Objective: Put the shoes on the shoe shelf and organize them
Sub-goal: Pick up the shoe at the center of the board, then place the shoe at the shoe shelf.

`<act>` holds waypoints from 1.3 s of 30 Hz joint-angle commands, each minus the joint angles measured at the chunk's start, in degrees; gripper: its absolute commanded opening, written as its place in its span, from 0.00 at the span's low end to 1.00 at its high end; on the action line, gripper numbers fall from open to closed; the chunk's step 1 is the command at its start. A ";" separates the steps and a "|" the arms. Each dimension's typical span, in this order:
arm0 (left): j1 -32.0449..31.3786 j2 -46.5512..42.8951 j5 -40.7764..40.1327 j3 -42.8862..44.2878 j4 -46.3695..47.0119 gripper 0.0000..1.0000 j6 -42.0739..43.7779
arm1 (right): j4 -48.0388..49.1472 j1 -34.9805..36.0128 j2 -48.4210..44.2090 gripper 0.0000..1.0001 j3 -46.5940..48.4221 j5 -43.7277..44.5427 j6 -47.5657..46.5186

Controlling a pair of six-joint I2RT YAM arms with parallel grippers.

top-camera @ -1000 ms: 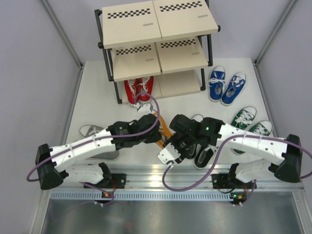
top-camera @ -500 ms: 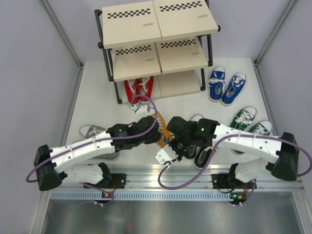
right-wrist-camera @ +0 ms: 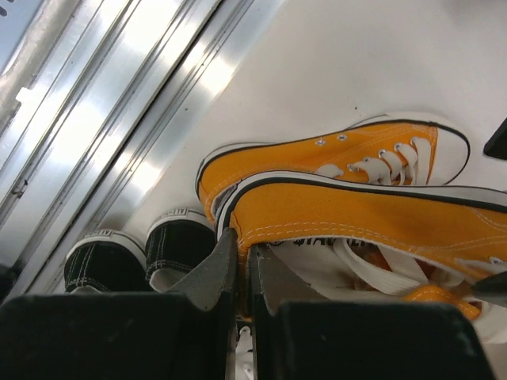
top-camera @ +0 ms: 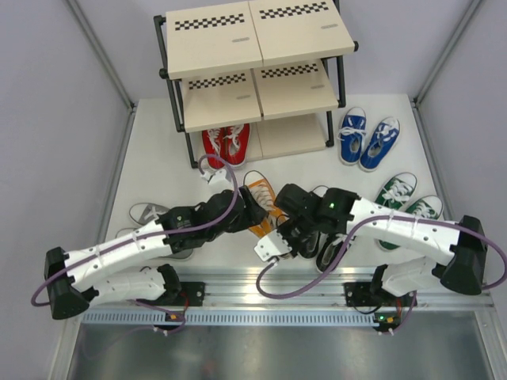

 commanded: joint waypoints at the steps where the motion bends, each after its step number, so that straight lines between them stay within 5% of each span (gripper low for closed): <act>1: 0.32 -2.53 -2.23 -0.58 4.43 0.71 1.22 | 1.35 -2.34 -3.78 0.00 3.30 -0.33 -1.36; 6: 0.32 -6.22 -2.94 -0.58 4.35 0.81 7.53 | 0.30 -5.85 -3.96 0.00 4.44 -0.50 -3.56; 21: 0.32 -30.56 -1.71 -7.17 2.94 0.86 37.95 | -2.34 -21.50 11.67 0.00 15.07 -3.93 -14.28; 39: 0.32 -43.75 -0.39 -12.97 2.41 0.87 41.56 | 5.56 -30.12 38.66 0.00 38.10 0.54 -19.20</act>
